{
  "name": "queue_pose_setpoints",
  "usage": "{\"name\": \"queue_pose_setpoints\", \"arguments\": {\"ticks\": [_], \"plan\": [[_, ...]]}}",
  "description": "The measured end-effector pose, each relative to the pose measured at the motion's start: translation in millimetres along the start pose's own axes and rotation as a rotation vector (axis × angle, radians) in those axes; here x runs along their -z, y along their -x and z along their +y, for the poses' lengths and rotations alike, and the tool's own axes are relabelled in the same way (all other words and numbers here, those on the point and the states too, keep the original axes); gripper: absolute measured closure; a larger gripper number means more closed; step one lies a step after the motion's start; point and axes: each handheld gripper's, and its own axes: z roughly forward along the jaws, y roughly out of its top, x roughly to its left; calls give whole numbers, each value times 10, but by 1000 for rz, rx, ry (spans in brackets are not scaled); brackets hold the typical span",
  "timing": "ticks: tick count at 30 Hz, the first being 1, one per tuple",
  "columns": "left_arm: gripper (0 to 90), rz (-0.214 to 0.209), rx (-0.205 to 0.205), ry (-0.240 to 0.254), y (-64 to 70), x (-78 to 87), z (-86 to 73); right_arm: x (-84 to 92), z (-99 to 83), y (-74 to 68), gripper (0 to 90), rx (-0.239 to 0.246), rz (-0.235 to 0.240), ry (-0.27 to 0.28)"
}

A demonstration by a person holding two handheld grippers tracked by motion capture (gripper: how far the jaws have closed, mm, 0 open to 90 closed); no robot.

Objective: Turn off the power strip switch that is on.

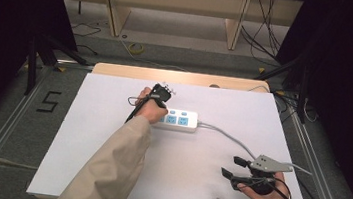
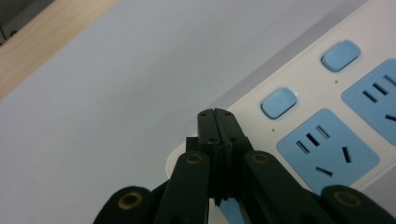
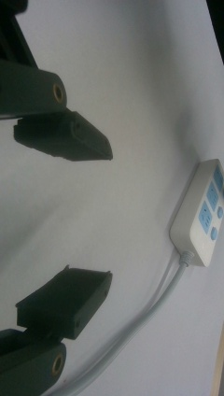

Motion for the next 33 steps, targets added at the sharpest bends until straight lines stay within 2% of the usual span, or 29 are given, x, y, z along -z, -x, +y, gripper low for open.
{"name": "queue_pose_setpoints", "arguments": {"ticks": [6,8,14,17,22,25,33], "plan": [[894,-16,38,23,-48,22,-61,-3,1,-4,355,0,0,-1],[851,-23,53,36,-53,41,-77,-4,0,-3,355,1,0,-2],[807,-27,45,49,-76,158,-100,-6,0,-4,355,1,-1,-3],[770,-28,54,64,-84,231,-120,-5,0,-5,355,1,-2,-4],[647,-66,79,74,-107,332,-210,-6,0,-7,355,1,-1,-5],[555,-114,89,63,-119,382,-289,-9,-1,-8,355,0,0,-5],[403,-134,88,131,-100,552,-540,-16,-2,-12,355,0,-1,-7]]}}
